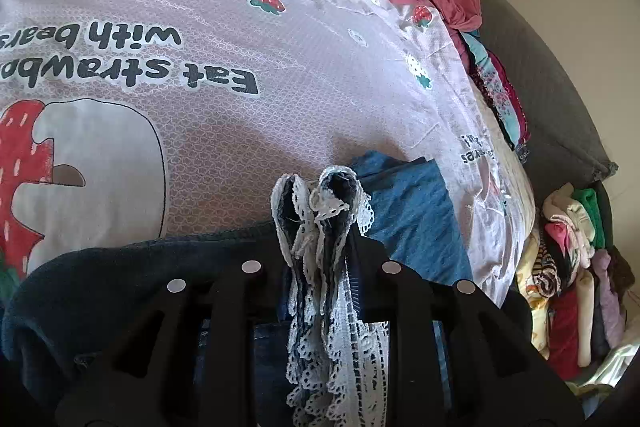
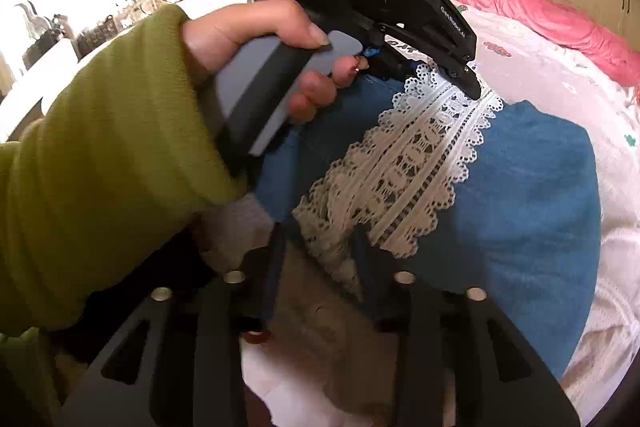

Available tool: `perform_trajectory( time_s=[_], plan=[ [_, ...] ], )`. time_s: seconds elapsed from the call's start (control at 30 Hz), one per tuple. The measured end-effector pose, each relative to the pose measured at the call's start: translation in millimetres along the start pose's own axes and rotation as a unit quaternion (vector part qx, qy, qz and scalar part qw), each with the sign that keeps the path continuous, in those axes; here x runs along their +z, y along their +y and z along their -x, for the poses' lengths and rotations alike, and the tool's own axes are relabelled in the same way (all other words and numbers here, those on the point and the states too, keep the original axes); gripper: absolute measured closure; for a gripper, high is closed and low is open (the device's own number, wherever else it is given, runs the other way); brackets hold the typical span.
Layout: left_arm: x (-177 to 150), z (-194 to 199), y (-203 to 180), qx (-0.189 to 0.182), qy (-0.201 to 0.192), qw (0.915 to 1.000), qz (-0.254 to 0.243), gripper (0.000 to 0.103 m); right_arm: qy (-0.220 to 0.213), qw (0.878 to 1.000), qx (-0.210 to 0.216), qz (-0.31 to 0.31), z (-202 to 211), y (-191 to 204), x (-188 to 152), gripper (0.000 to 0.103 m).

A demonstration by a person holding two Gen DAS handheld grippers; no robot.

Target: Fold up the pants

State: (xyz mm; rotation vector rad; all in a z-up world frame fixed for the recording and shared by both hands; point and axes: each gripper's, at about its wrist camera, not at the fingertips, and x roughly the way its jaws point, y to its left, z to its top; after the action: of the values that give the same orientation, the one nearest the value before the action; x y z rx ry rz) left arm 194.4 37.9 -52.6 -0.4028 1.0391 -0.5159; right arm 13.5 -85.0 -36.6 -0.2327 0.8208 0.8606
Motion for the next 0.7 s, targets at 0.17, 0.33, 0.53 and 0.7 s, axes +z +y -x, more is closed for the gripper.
perform_trajectory(
  time_s=[0.17, 0.33, 0.53, 0.7],
  plan=[
    [0.4, 5.7, 2.6, -0.002, -0.005, 1.0, 0.006, 0.081, -0.023, 0.999, 0.019, -0.018, 32.8, -5.9, -5.1, 0.062],
    [-1.5, 30.5, -12.0, 0.051, -0.041, 0.9973, -0.033, 0.054, -0.041, 0.997, -0.033, -0.051, 53.4, -37.1, -10.1, 0.06],
    [-33.8, 67.8, -17.7, 0.079, -0.081, 0.993, -0.035, 0.054, -0.037, 0.989, -0.089, -0.11, 62.9, -82.5, -29.1, 0.06],
    [-69.8, 81.4, -41.4, 0.095, -0.084, 0.9899, -0.063, 0.054, -0.045, 0.987, -0.099, -0.116, 63.9, -91.1, -33.5, 0.06]
  ],
)
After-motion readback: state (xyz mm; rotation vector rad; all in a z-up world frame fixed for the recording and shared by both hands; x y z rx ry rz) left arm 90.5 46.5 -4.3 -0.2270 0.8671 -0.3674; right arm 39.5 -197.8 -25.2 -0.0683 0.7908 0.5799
